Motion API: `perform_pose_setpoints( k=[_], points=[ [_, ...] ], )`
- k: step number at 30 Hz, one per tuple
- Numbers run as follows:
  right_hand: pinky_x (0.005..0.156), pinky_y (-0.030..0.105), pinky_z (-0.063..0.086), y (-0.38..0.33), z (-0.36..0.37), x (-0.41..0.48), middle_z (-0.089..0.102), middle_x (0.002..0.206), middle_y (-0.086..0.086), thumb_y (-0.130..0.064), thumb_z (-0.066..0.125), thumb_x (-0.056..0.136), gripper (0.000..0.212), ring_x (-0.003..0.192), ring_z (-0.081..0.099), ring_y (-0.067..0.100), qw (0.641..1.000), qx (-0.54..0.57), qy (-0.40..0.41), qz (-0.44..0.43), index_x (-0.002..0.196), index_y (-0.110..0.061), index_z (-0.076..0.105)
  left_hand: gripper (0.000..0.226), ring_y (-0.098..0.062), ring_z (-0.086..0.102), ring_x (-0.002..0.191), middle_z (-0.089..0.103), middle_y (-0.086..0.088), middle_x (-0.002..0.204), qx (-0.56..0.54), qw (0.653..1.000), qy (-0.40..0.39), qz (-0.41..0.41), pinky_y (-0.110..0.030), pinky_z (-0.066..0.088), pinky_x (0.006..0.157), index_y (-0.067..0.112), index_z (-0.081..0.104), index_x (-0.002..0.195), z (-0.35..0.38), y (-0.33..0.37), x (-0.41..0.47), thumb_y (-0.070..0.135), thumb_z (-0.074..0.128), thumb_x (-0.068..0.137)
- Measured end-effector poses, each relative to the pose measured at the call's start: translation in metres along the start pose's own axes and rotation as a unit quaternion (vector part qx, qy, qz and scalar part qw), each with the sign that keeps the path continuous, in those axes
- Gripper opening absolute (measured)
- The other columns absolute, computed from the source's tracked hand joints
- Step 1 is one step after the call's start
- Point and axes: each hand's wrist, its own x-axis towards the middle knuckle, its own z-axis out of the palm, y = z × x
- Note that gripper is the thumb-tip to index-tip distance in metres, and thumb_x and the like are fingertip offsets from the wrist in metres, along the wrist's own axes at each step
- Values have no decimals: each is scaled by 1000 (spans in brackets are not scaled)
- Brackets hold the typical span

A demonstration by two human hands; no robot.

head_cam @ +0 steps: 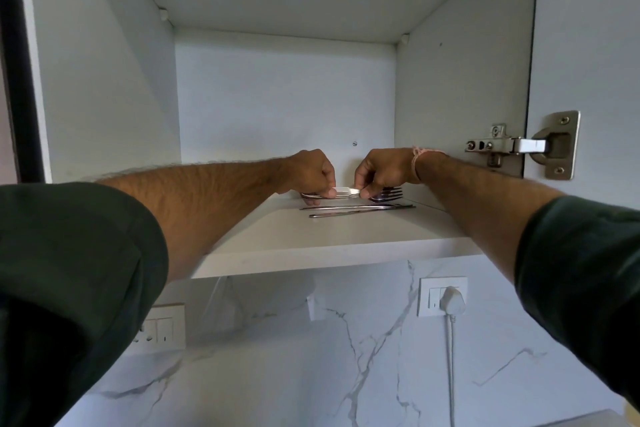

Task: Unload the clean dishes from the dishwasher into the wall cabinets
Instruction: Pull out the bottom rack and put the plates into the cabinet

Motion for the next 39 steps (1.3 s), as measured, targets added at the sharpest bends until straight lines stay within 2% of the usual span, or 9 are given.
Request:
perform_pose_setpoints(
  k=[9, 16, 19, 25, 27, 29, 33, 37, 39],
  points=[
    [83, 23, 47, 4, 0, 16, 66, 74, -10, -15, 76, 83, 5, 72, 57, 7, 999, -48, -4, 9, 88, -17, 74, 1, -9, 55, 59, 64, 2, 65, 36, 999, 7, -16, -18, 45, 57, 16, 74, 83, 4, -4, 7, 15, 75, 84],
    [79, 31, 47, 4, 0, 33, 62, 79, -2, -17, 67, 91, 10, 80, 54, 16, 993, -104, -55, 26, 82, -22, 66, 17, -19, 60, 83, 68, -4, 91, 55, 997, -26, -53, -32, 52, 82, 5, 71, 101, 6, -6, 18, 5, 58, 89],
    [78, 29, 47, 4, 4, 39, 61, 87, 0, -13, 66, 92, 10, 85, 53, 17, 991, -115, -55, 30, 101, -13, 68, 24, -27, 62, 97, 68, -13, 114, 74, 995, -29, -60, -34, 52, 86, 3, 69, 111, 10, -7, 22, 10, 58, 91],
    [76, 20, 47, 10, 10, 43, 61, 83, -6, -5, 64, 90, 21, 86, 54, 15, 992, -120, -43, 13, 111, -5, 67, 27, -21, 60, 89, 71, -8, 112, 99, 994, -5, -55, -33, 52, 80, 5, 71, 106, 15, -6, 16, 6, 55, 84],
    [70, 11, 44, 11, 10, 41, 62, 85, -6, -3, 63, 90, 22, 87, 54, 13, 992, -119, -39, 7, 112, -3, 67, 26, -22, 63, 101, 70, -5, 113, 113, 992, 4, -48, -30, 51, 84, 8, 71, 109, 16, -3, 13, 7, 56, 87],
    [79, 17, 46, 12, 10, 39, 64, 94, 0, -2, 63, 90, 24, 90, 56, 13, 992, -117, -36, 6, 113, -5, 68, 26, -23, 60, 114, 68, -2, 120, 131, 990, 11, -45, -28, 48, 93, 11, 69, 113, 17, 1, 10, 12, 55, 92],
    [81, 20, 45, 11, 5, 30, 64, 96, -2, -4, 64, 90, 24, 89, 56, 11, 994, -102, -32, 20, 112, -12, 70, 45, -24, 46, 133, 52, -7, 143, 125, 991, -36, -39, -31, 33, 108, 11, 51, 138, 14, 19, -2, 36, 42, 103],
    [87, 37, 53, 9, -4, 18, 65, 93, -2, -7, 68, 83, 21, 89, 58, 18, 993, -108, -8, 52, 92, -26, 67, 68, -16, 6, 151, 4, 2, 165, 74, 983, -157, -54, -33, 3, 119, 18, 8, 158, 22, 25, -14, 55, 20, 103],
    [76, 38, 56, 6, -11, 8, 64, 94, 3, -10, 71, 83, 15, 85, 60, 21, 990, -126, -12, 64, 90, -21, 64, 65, -17, -5, 152, -8, 4, 165, 114, 977, -173, -48, -40, -6, 120, 25, -1, 158, 30, 20, -15, 57, 14, 102]
  ],
)
